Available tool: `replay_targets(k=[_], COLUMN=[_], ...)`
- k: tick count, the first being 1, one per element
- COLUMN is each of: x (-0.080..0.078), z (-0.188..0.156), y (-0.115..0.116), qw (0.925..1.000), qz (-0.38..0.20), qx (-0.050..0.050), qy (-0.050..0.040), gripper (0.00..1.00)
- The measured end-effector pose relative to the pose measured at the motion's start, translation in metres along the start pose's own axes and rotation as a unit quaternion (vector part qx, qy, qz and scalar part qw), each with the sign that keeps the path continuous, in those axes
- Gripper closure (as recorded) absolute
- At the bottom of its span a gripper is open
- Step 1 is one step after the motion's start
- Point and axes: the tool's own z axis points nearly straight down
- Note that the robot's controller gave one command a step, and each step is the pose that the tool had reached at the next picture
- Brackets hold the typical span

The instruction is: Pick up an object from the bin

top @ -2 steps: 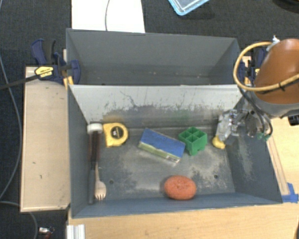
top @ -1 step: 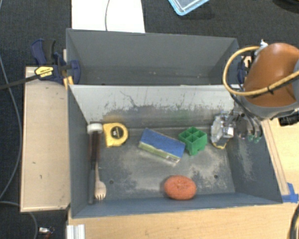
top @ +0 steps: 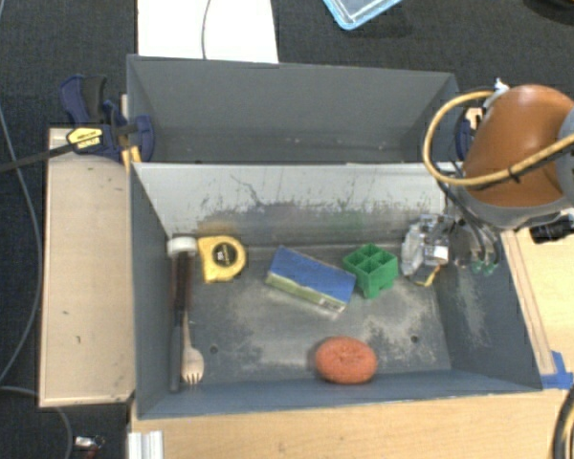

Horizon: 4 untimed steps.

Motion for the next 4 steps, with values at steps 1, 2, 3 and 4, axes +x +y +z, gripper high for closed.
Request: replay_targets(k=[1, 2, 3, 4], x=[0.005, 0.009, 0.009, -0.006], z=[0.009, 0.038, 0.038, 0.085], y=[-0.016, 0.020, 0.019, 0.015], qw=[0.9939, 0.9998, 0.9998, 0.9990], qz=[-0.110, -0.018, -0.018, -0.043], qx=[0.000, 0.000, 0.000, 0.000], qy=[-0.0008, -0.0008, -0.0014, -0.0044], gripper=[1.00, 0.00, 0.00, 0.00])
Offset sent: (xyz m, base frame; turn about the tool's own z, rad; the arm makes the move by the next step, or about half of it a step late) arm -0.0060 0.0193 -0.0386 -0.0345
